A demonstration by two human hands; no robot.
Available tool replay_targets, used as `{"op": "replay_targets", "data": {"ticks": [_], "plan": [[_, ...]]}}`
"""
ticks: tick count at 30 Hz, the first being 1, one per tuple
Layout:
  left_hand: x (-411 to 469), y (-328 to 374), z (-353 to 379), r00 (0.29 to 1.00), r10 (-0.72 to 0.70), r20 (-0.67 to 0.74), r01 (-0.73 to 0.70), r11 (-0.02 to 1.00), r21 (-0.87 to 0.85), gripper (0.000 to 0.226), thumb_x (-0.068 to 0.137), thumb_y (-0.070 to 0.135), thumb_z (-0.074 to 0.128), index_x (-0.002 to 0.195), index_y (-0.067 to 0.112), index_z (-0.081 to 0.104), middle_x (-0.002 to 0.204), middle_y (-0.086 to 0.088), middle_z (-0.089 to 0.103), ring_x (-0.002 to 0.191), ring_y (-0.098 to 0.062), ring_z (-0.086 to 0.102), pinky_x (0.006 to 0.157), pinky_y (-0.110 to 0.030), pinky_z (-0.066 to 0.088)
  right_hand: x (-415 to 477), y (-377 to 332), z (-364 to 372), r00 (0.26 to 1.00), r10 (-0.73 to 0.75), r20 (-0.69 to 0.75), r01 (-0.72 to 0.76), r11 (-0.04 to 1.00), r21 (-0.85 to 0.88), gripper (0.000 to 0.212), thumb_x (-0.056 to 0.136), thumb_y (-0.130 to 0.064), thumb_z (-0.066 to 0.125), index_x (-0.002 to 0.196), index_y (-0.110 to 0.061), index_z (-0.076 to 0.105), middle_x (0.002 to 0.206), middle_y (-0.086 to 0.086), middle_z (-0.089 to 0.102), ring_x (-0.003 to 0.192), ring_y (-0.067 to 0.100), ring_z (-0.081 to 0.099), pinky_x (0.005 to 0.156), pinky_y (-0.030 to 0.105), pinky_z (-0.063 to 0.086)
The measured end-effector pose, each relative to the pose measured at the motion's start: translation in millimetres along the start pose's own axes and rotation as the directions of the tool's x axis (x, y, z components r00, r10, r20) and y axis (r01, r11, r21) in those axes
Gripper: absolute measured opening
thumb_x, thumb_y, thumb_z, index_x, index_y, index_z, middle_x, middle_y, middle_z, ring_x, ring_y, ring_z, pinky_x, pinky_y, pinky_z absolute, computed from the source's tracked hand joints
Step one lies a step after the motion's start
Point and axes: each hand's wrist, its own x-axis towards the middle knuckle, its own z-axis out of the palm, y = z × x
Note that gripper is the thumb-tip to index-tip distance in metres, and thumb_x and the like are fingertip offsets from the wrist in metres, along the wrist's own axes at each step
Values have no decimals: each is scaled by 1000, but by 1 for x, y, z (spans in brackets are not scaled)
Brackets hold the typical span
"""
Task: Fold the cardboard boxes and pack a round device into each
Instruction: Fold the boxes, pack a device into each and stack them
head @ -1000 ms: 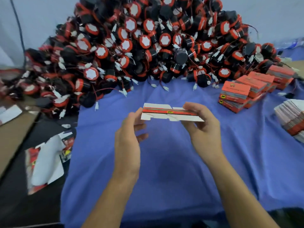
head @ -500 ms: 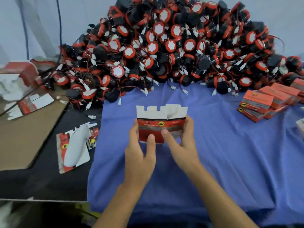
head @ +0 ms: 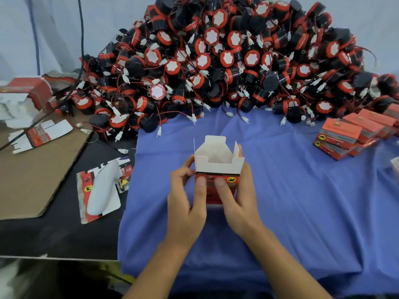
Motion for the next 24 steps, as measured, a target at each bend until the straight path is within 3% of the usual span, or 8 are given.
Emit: {"op": "replay_targets", "data": {"ticks": [3, 6, 9, 13, 15, 18, 21, 24], "plan": [[0, 1, 0, 999, -20, -29, 20, 1000, -24, 16, 105, 48, 52, 115, 36, 48, 140, 3, 58, 127, -26, 59, 90, -25, 55, -1, -5, -1, 999, -38, -4, 39, 998, 46, 65, 104, -55, 46, 160, -26, 30, 146, -6, 52, 131, 24, 55, 102, 24, 46], [0, 5, 1, 998, -13, -62, 10, 999, -48, 17, 102, 40, 59, 115, 34, 48, 132, 4, 61, 124, -30, 60, 94, -29, 54, -1, -14, -2, 999, 30, -42, -25, 994, 110, 50, 106, -53, 40, 144, -22, 50, 128, -7, 65, 115, 18, 64, 91, 26, 51], [-2, 12, -2, 999, -18, -29, 16, 996, -85, 37, 95, 25, 67, 126, 29, 49, 128, 1, 62, 124, -32, 60, 102, -35, 51, 0, -21, -7, 991, 131, -29, -125, 977, 172, 45, 103, -50, 43, 134, -21, 56, 117, -11, 69, 104, 8, 65, 84, 20, 50], [3, 22, -7, 983, -174, 55, 182, 962, -203, 61, 85, 17, 69, 142, 25, 49, 129, 3, 65, 127, -25, 60, 104, -37, 52, 6, -32, -22, 979, 186, 79, -199, 955, 219, 48, 97, -47, 53, 136, -19, 58, 127, -4, 69, 116, 17, 65, 92, 27, 53], [8, 28, -5, 972, -217, 92, 232, 952, -200, 59, 81, 7, 66, 134, 33, 60, 127, 4, 68, 122, -19, 64, 99, -37, 56, 9, -38, -24, 979, 185, 88, -202, 945, 258, 46, 92, -37, 60, 132, -16, 58, 125, -2, 70, 116, 16, 65, 93, 26, 53], [13, 37, -1, 965, -254, 68, 263, 947, -183, 52, 79, 11, 67, 111, 52, 70, 116, 12, 74, 110, -10, 70, 83, -23, 58, 12, -45, -23, 986, 160, 38, -165, 955, 248, 38, 91, -19, 63, 128, -18, 57, 122, 1, 67, 113, 17, 63, 94, 31, 52], [13, 39, 1, 954, -272, 125, 289, 946, -148, 52, 82, 19, 68, 120, 54, 59, 121, 19, 69, 114, -6, 67, 89, -24, 57, 12, -52, -21, 986, 159, 40, -164, 955, 247, 43, 91, -33, 64, 133, -23, 56, 128, -1, 66, 120, 22, 61, 101, 40, 50], [13, 41, 3, 926, -278, 255, 318, 938, -134, 61, 87, 17, 61, 137, 46, 40, 122, 23, 66, 115, -7, 66, 91, -28, 57, 10, -61, -18, 984, 175, 42, -180, 953, 243, 50, 87, -45, 69, 131, -27, 55, 129, -6, 66, 123, 18, 62, 101, 35, 53]]}}
